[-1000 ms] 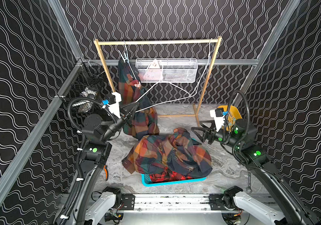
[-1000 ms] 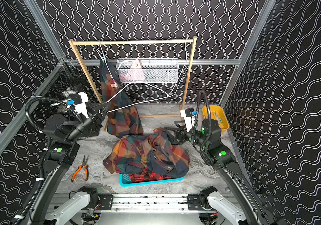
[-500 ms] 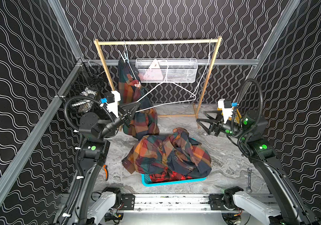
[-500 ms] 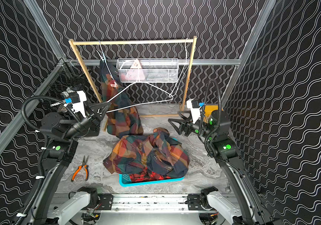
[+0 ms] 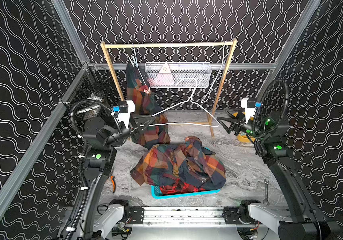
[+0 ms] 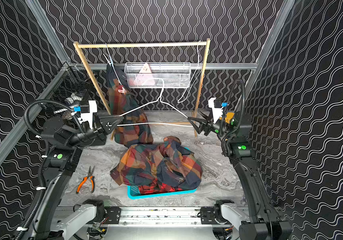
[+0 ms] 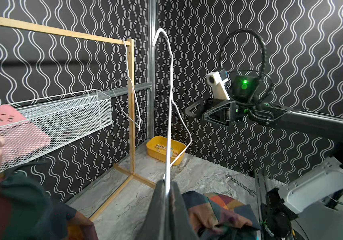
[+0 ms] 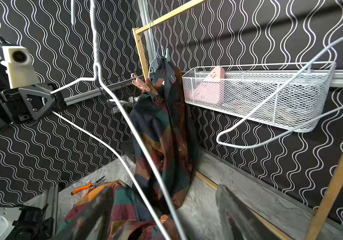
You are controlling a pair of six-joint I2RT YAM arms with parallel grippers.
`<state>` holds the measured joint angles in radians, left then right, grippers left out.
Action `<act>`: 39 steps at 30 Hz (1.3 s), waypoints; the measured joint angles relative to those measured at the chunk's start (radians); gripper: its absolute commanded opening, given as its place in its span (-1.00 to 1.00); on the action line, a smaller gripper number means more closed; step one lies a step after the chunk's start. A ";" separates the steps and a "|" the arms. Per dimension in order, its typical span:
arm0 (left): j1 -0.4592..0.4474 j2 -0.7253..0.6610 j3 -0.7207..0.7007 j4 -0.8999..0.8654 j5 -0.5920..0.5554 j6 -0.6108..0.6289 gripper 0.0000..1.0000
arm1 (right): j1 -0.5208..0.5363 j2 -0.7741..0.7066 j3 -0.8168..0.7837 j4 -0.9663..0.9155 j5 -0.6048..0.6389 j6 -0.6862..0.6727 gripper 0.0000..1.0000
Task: Remove the clothespins securing long-sleeve shirts to the hanger
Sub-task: Place the hanger on the clothesline.
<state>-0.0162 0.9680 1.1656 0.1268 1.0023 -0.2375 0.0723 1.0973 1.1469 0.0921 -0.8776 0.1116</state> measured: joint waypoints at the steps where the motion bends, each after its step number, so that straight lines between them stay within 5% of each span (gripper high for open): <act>1: 0.000 0.002 0.000 0.010 0.009 -0.004 -1.00 | -0.002 0.005 -0.001 0.008 -0.007 -0.003 0.61; 13: -0.002 0.033 -0.003 0.120 0.058 -0.086 -1.00 | 0.027 0.086 -0.043 0.138 -0.182 0.027 0.43; 17: -0.002 0.042 -0.007 0.160 0.074 -0.117 -1.00 | 0.059 0.105 -0.043 0.150 -0.211 0.030 -0.39; 21: -0.002 0.045 -0.007 0.178 0.074 -0.129 -1.00 | 0.065 0.103 -0.040 0.151 -0.224 0.035 -0.99; 22: -0.002 0.045 -0.007 0.178 0.074 -0.129 -1.00 | 0.066 0.101 -0.037 0.148 -0.229 0.028 -1.00; 24: -0.002 0.048 -0.005 0.172 0.061 -0.128 -0.75 | 0.069 0.086 -0.034 0.131 -0.242 0.029 -1.00; 29: -0.004 0.050 0.018 0.111 0.042 -0.076 0.67 | 0.071 0.006 -0.031 0.054 -0.196 0.027 -1.00; 31: -0.005 0.046 0.025 0.073 0.010 -0.050 0.97 | 0.069 -0.043 -0.030 0.014 -0.159 0.027 -1.00; 39: -0.005 0.003 0.023 -0.038 -0.368 0.053 0.99 | 0.069 -0.207 0.105 -0.265 0.119 -0.052 -1.00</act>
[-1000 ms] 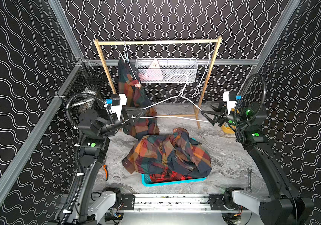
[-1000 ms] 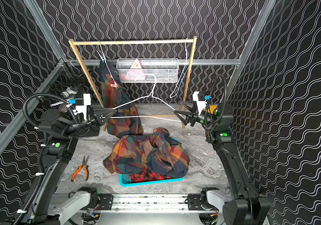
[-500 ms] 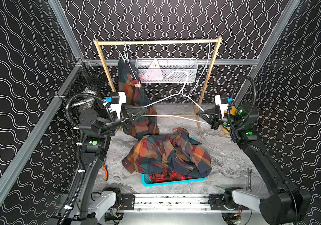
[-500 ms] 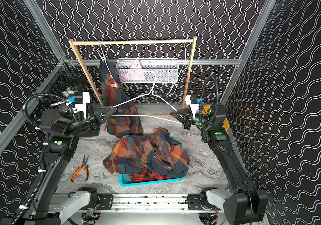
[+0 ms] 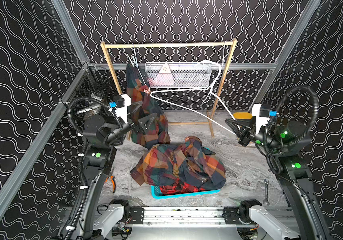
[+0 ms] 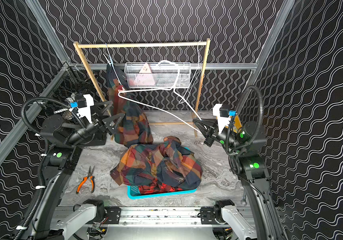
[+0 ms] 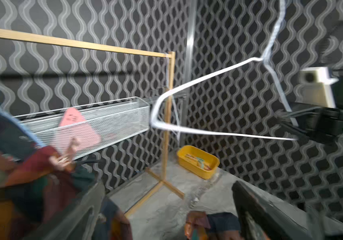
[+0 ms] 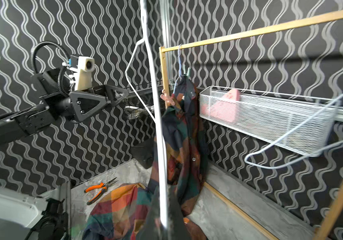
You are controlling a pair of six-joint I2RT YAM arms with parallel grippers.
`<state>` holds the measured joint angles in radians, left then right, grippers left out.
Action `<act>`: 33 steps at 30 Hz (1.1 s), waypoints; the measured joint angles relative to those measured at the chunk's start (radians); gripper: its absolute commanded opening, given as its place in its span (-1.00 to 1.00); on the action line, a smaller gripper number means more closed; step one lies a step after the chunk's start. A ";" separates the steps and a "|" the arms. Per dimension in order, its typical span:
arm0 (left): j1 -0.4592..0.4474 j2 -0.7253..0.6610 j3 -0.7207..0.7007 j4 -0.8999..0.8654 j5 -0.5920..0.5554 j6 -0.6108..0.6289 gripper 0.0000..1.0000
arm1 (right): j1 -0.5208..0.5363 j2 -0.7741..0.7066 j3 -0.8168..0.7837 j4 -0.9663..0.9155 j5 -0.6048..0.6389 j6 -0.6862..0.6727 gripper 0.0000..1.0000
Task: Remove the clothespins securing long-sleeve shirts to the hanger
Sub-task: Place the hanger on the clothesline.
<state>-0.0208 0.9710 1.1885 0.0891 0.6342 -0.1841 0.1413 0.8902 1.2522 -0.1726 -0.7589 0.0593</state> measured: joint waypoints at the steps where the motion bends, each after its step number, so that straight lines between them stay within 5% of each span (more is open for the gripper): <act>1: 0.000 -0.006 -0.005 -0.006 -0.064 0.002 0.98 | 0.000 0.008 0.029 -0.037 0.040 -0.011 -1.00; 6: 0.000 -0.014 -0.015 -0.053 -0.322 0.023 0.99 | 0.042 0.128 0.156 -0.192 0.239 -0.041 -1.00; 12: 0.000 -0.028 -0.029 -0.090 -0.472 0.035 0.98 | 0.231 0.315 0.370 -0.301 0.484 -0.079 -1.00; 21: 0.000 -0.049 -0.062 -0.105 -0.531 0.052 0.98 | 0.253 0.574 0.655 -0.366 0.676 -0.079 -1.00; 33: -0.003 -0.056 -0.083 -0.107 -0.537 0.064 0.98 | 0.219 0.799 0.919 -0.403 0.681 -0.093 -1.00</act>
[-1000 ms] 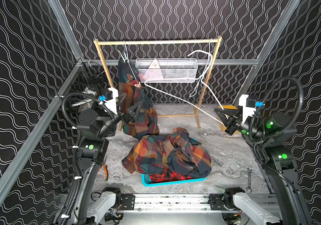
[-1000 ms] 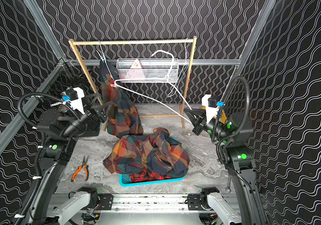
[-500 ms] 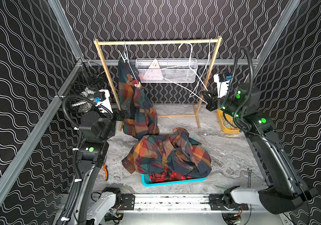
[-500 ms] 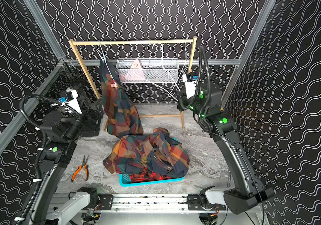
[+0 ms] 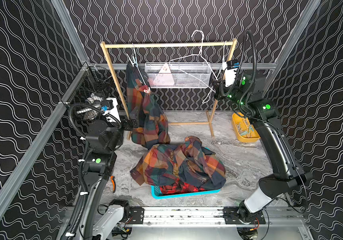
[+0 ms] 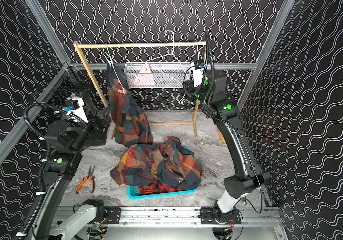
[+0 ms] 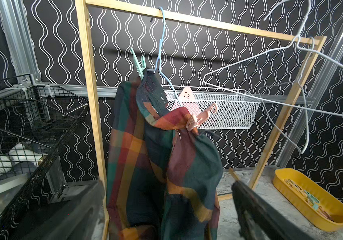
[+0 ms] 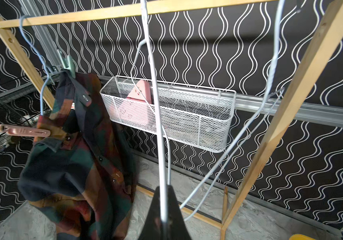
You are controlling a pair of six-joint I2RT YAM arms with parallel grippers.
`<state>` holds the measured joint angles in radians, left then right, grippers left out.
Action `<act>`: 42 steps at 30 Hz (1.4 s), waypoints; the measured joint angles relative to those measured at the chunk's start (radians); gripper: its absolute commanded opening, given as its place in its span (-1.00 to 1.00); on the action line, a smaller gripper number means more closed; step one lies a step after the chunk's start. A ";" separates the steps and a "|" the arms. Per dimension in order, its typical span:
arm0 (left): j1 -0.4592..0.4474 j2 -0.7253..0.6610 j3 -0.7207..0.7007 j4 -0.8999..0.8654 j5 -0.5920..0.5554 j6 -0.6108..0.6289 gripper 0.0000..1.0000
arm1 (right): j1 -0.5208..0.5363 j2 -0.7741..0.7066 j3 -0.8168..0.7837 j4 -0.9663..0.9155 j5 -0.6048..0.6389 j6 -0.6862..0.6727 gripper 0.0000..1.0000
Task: Remove the clothespins securing long-sleeve shirts to the hanger
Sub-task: Place the hanger on the clothesline.
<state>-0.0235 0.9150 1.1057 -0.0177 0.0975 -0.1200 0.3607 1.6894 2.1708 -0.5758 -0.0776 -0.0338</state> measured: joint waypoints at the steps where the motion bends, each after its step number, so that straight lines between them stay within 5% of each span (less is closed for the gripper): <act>1: -0.001 0.000 -0.001 0.000 0.000 0.004 0.98 | -0.005 0.018 0.016 -0.006 -0.004 0.000 -1.00; 9: -0.002 -0.001 -0.003 0.000 0.000 0.018 0.98 | -0.025 0.135 0.129 -0.061 -0.045 0.001 -1.00; 19: -0.003 -0.002 -0.006 0.000 0.004 0.018 0.98 | -0.028 0.045 -0.049 -0.057 -0.116 0.026 -1.00; 26: -0.003 -0.010 -0.006 -0.001 0.004 0.018 0.98 | -0.029 -0.010 -0.140 -0.036 -0.135 0.047 -0.01; 35: -0.003 -0.018 -0.007 -0.001 -0.024 0.039 0.98 | 0.002 -0.244 -0.339 0.017 -0.141 0.079 0.31; 42: -0.003 -0.016 -0.014 -0.002 -0.089 0.043 0.99 | 0.258 -0.299 -0.430 0.122 -0.135 0.098 0.40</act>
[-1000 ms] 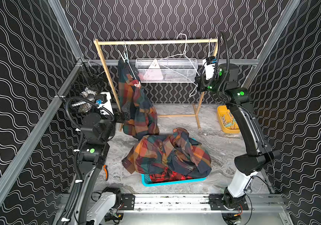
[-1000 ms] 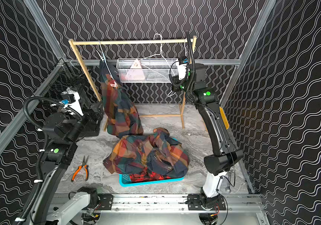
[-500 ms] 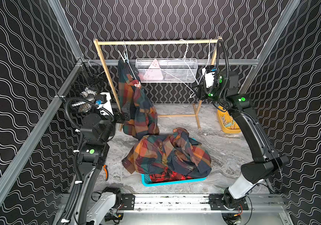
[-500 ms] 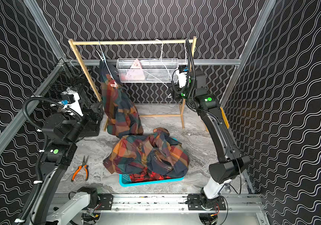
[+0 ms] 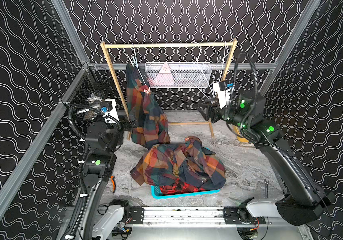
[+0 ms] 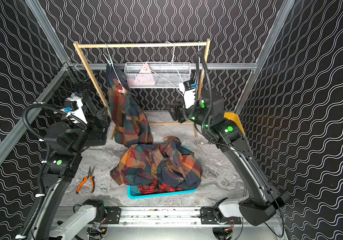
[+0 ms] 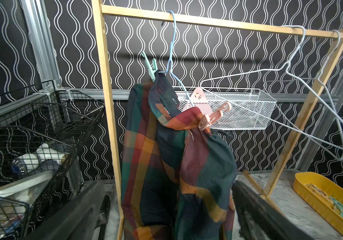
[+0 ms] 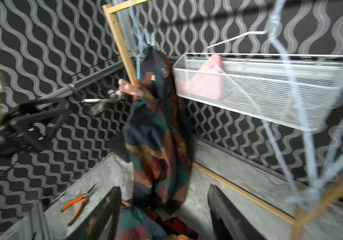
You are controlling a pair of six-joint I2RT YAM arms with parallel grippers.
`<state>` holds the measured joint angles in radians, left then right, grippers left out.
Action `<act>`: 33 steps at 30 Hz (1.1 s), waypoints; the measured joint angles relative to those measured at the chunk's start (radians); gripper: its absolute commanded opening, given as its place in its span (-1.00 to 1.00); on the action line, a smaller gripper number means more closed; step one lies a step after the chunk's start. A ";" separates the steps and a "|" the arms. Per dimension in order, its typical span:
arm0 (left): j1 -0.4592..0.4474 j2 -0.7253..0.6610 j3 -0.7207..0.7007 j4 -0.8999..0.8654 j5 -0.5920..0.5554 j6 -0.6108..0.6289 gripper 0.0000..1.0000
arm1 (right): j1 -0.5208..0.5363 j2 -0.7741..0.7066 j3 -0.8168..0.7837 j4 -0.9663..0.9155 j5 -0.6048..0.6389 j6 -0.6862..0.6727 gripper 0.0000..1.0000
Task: Remove the clothespins securing long-sleeve shirts to the hanger
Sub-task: Place the hanger on the clothesline, then pick up the hanger from the clothesline.
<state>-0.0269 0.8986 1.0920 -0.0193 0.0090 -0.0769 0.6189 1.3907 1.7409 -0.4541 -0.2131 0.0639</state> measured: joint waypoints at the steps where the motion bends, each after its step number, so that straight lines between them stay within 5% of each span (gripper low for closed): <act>1: 0.000 0.002 -0.002 -0.001 -0.012 0.000 0.98 | 0.035 0.027 0.002 0.021 0.011 0.000 0.42; 9: 0.000 0.011 -0.038 -0.003 -0.092 0.006 0.98 | 0.153 0.343 0.159 0.156 0.089 0.008 0.51; 26: 0.000 0.010 -0.059 0.000 -0.135 0.026 0.98 | 0.165 0.809 0.577 0.323 0.136 0.026 0.51; 29: 0.000 0.008 -0.061 0.000 -0.135 0.026 0.98 | 0.164 0.845 0.610 0.325 0.136 0.030 0.37; 33: 0.000 0.008 -0.066 0.001 -0.134 0.026 0.99 | 0.164 0.867 0.620 0.334 0.137 0.031 -0.20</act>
<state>-0.0265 0.9066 1.0264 -0.0185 -0.1253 -0.0505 0.7834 2.2578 2.3604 -0.1200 -0.0765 0.0948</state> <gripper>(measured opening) 0.991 0.496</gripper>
